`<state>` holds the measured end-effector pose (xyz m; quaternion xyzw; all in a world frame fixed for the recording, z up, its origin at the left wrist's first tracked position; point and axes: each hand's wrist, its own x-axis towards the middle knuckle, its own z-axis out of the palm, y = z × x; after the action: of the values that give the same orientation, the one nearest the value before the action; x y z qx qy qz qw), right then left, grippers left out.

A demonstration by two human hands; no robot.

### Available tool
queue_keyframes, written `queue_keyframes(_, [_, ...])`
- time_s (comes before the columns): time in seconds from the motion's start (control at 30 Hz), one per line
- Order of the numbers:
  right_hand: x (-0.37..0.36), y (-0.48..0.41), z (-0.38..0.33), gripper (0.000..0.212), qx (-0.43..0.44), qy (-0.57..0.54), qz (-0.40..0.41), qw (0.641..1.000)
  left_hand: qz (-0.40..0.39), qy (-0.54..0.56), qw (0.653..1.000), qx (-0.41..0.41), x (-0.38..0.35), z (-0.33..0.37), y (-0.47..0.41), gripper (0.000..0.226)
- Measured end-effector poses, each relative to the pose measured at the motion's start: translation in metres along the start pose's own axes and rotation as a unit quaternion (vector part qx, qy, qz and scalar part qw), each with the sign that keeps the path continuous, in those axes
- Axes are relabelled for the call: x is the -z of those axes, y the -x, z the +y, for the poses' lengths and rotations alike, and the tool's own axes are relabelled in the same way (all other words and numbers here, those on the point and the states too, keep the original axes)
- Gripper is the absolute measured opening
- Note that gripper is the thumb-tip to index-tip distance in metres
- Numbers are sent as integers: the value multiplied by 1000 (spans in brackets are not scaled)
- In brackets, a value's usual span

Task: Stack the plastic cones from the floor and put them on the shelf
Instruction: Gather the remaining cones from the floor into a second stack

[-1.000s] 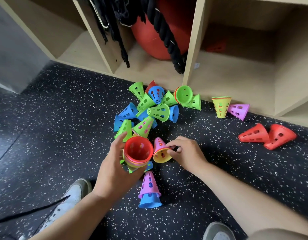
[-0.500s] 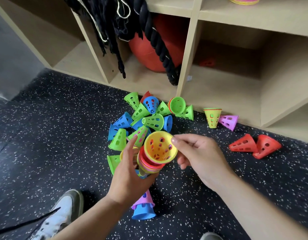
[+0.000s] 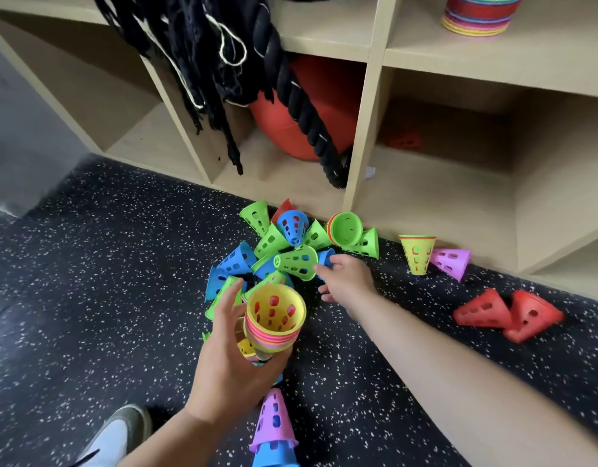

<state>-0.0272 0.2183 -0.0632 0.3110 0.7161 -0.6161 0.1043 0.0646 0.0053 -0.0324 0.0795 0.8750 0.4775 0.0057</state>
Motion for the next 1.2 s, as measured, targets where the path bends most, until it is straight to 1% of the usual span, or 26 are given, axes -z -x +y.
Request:
queue_keyframes(0.17, [-20, -21, 11, 20, -4, 0, 0, 1000, 10, -12, 1000, 9, 4, -1, -12, 108])
queue_keyframes(0.3, [-22, -21, 10, 12, 8, -31, 18, 999, 13, -24, 1000, 13, 7, -2, -18, 109])
queue_keyframes(0.37, [-16, -13, 7, 14, 17, -15, 34, 999, 11, -36, 999, 12, 8, -4, -19, 111])
queue_keyframes(0.43, [-3, 0, 5, 20, 30, -10, 49, 998, 15, -37, 999, 19, 8, -5, -19, 108])
queue_keyframes(0.5, [15, 17, 3, 22, 53, -41, 68, 995, 17, -35, 999, 29, 6, -3, -19, 105])
queue_keyframes(0.53, [25, 27, 1, 19, 68, -54, 82, 993, 17, -33, 999, 37, 5, -2, -20, 106])
queue_keyframes(0.63, [52, 66, -11, 13, 149, -43, 115, 981, 9, -23, 999, 48, -4, 2, -21, 107])
queue_keyframes(0.73, [66, 106, -24, 20, 268, -17, 117, 956, -7, -5, 999, 46, -16, 7, -20, 108])
queue_keyframes(0.8, [65, 125, -29, 19, 350, 40, 93, 931, -10, 4, 999, 40, -26, 14, -20, 108])
queue_keyframes(0.87, [61, 133, -29, 24, 424, 95, 33, 900, -4, 11, 1000, 26, -34, 23, -19, 108])
queue_keyframes(0.9, [62, 133, -28, 28, 450, 94, 3, 888, 1, 22, 999, 26, -37, 28, -19, 108])
queue_keyframes(0.93, [64, 131, -27, 29, 456, 72, -12, 887, 5, 36, 999, 28, -40, 31, -19, 108])
queue_keyframes(0.97, [68, 126, -28, 27, 446, 43, -1, 894, 5, 49, 998, 31, -41, 34, -20, 107])
queue_keyframes(1.0, [72, 118, -28, 23, 425, 22, 33, 904, 4, 59, 998, 35, -41, 36, -20, 108])
queue_keyframes(1.03, [75, 104, -26, 19, 394, 28, 81, 915, 4, 63, 997, 39, -41, 37, -21, 109])
queue_keyframes(1.07, [78, 86, -25, 18, 359, 58, 122, 924, 5, 62, 997, 41, -40, 36, -20, 109])
queue_keyframes(1.1, [79, 66, -24, 18, 328, 107, 145, 927, 7, 59, 997, 41, -38, 37, -20, 109])
queue_keyframes(1.13, [78, 45, -23, 20, 311, 164, 146, 925, 9, 56, 997, 43, -37, 36, -20, 108])
queue_keyframes(1.2, [71, 7, -20, 23, 290, 273, 112, 910, 12, 57, 997, 48, -34, 33, -20, 106])
